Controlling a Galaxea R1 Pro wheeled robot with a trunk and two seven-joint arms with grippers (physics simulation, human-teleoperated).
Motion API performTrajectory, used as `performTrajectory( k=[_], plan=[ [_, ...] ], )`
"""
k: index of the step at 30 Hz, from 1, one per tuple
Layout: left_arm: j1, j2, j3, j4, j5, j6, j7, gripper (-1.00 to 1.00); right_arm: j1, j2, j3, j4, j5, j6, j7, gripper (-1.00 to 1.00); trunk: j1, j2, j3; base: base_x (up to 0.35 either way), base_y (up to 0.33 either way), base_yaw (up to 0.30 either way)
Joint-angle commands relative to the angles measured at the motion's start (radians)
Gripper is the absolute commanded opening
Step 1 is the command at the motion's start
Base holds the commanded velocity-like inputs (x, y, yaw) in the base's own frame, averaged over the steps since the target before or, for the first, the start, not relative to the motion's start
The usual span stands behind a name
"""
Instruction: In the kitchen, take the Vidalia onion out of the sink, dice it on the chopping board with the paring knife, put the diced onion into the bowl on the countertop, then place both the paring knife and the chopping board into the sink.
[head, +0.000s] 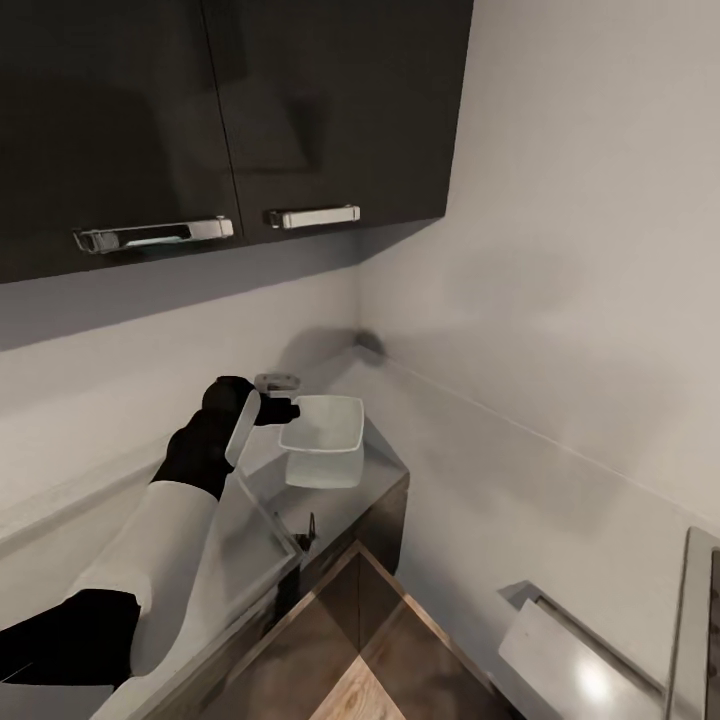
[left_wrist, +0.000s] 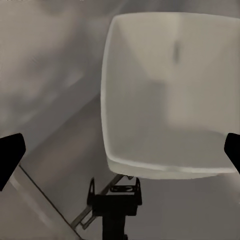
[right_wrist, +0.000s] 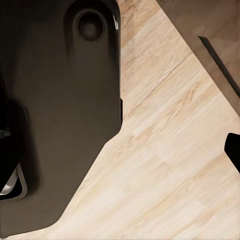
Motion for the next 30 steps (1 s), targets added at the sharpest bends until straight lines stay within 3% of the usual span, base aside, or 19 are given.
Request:
performTrajectory(
  k=[1, 11, 30],
  plan=[
    [-0.001, 0.0, -0.001, -0.001, 0.009, 0.004, 0.009, 1.0, -0.001, 0.001, -0.009, 0.001, 0.01, -0.003, -0.004, 1.0, 0.001, -0.002, -0.004, 0.091, 0.0, 0.0],
    [-0.001, 0.0, -0.001, -0.002, 0.009, 0.004, 0.009, 1.0, -0.001, 0.001, -0.009, 0.001, 0.011, -0.003, -0.004, 1.0, 0.001, -0.002, -0.02, 0.13, 0.0, 0.0],
    [-0.001, 0.002, -0.001, 0.002, 0.009, 0.003, 0.009, 1.0, -0.001, -0.001, -0.009, 0.001, 0.011, -0.003, -0.004, 1.0, 0.001, -0.002, -0.05, 0.008, 0.0, 0.0]
  ],
)
